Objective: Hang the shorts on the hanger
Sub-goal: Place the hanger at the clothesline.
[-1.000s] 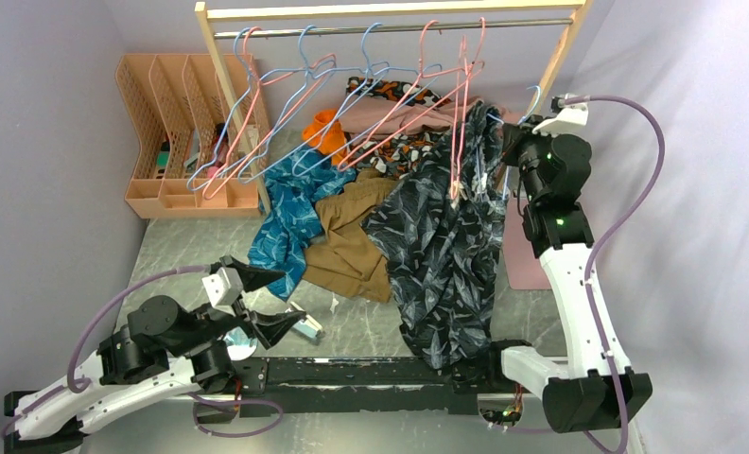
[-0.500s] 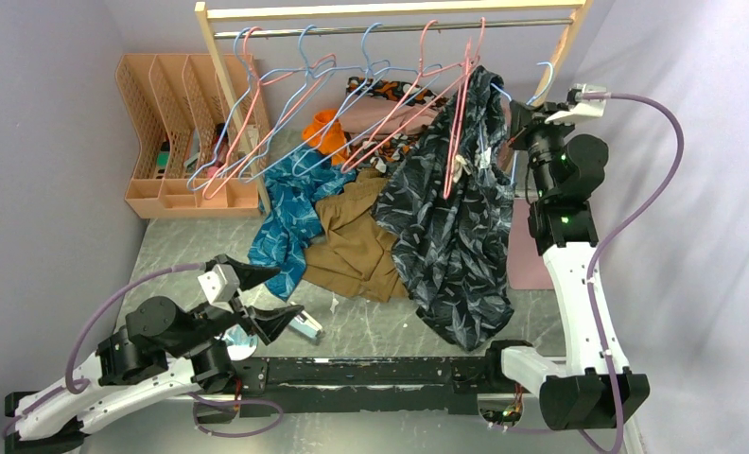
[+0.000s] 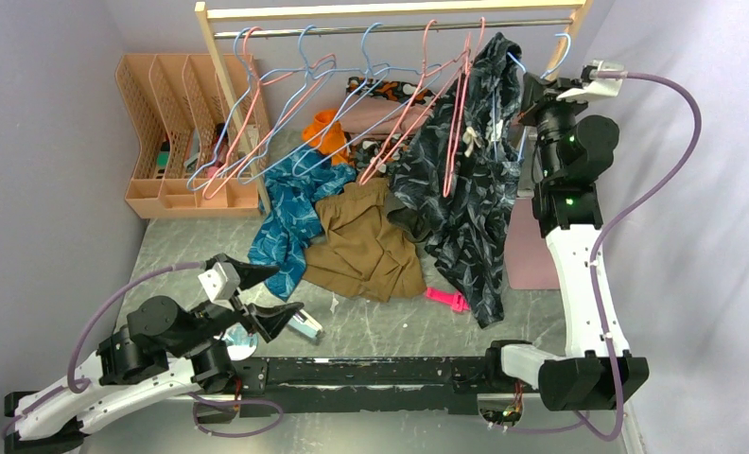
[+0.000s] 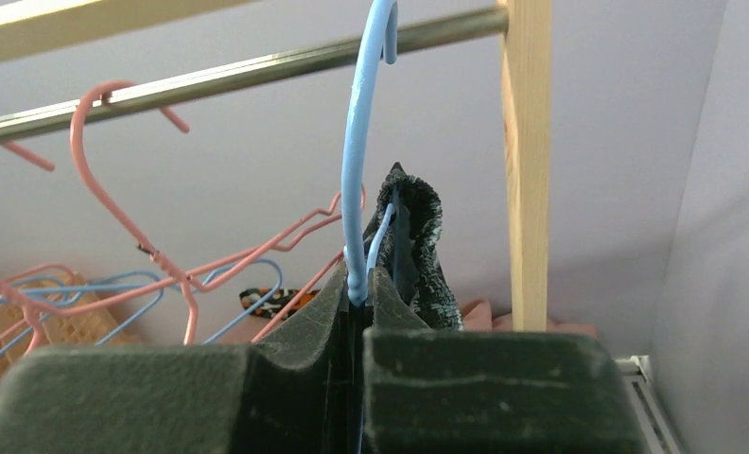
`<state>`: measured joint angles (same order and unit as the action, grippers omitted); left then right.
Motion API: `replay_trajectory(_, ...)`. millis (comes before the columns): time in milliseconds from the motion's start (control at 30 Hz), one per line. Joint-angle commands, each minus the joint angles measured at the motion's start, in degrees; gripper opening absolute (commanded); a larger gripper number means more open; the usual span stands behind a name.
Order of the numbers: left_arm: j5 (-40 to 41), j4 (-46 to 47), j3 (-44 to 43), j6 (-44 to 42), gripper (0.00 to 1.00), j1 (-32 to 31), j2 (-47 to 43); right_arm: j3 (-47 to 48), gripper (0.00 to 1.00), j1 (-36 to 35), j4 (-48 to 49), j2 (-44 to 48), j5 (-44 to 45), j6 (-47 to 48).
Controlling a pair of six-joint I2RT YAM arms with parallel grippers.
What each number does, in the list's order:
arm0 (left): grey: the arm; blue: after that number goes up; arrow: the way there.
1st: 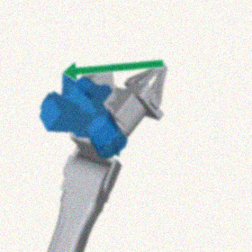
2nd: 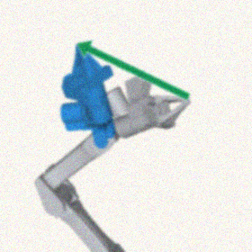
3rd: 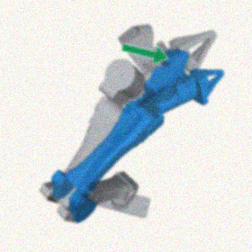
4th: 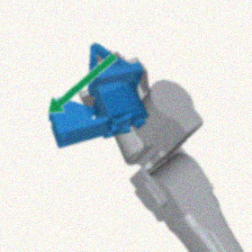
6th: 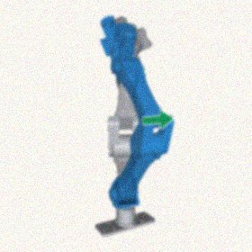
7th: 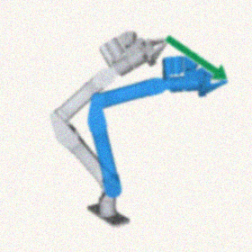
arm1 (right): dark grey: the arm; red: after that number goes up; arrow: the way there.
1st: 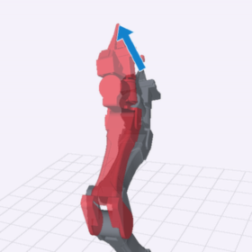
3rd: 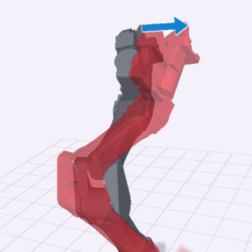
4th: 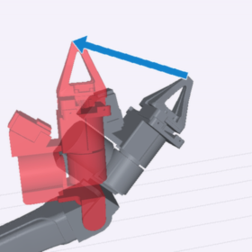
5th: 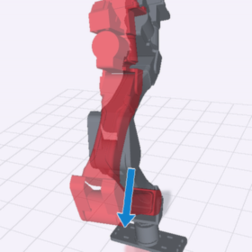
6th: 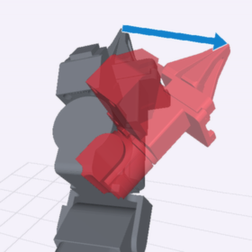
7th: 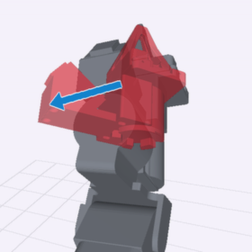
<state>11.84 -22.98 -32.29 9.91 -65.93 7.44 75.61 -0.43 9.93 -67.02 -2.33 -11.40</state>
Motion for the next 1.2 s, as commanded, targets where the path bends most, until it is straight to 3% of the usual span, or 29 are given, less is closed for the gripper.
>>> replay_trajectory(0,1.3,-0.1,0.1,0.5,0.97,0.5,0.6,4.2,0.00,0.7,3.7,-1.1,3.0,1.2)
replay_trajectory(1167,1.4,0.2,0.5,0.2,0.99,1.4,0.5,10.7,0.00,0.9,6.5,-8.6,3.1,2.5)
